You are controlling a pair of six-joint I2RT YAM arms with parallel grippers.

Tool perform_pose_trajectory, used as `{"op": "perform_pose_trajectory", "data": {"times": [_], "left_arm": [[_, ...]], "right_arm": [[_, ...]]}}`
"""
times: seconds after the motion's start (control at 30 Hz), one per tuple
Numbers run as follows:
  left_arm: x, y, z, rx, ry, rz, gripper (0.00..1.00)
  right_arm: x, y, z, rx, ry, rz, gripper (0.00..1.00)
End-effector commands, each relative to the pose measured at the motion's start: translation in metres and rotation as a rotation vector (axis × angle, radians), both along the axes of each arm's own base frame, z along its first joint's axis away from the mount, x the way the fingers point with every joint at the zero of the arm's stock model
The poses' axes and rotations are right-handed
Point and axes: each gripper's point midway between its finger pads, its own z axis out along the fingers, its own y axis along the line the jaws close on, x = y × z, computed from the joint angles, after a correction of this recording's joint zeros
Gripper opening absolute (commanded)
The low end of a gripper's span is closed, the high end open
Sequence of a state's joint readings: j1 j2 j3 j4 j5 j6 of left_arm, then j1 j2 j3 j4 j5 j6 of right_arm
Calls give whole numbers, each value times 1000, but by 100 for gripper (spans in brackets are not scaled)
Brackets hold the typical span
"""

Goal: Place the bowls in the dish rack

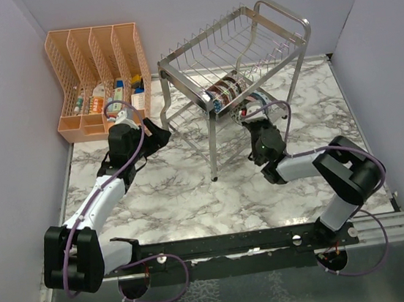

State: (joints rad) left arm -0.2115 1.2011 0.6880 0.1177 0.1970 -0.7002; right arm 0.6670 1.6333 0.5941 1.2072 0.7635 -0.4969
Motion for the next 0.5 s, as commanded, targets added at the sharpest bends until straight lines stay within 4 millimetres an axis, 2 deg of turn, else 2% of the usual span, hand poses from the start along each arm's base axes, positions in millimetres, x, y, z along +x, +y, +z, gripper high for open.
{"op": "perform_pose_trajectory", "data": {"times": [0.0,0.23,0.47], "left_arm": [[5,1,8,5,-34,7,76],[5,0,4,2,-30,3,76],[6,0,4,3,-30,0,76]], "right_arm": [[-1,-5,17,24,-109,-57,1],[-4,-16,9,-59,-175,-176,1],[6,-8,-6,-83,-152,-192,1]]}}
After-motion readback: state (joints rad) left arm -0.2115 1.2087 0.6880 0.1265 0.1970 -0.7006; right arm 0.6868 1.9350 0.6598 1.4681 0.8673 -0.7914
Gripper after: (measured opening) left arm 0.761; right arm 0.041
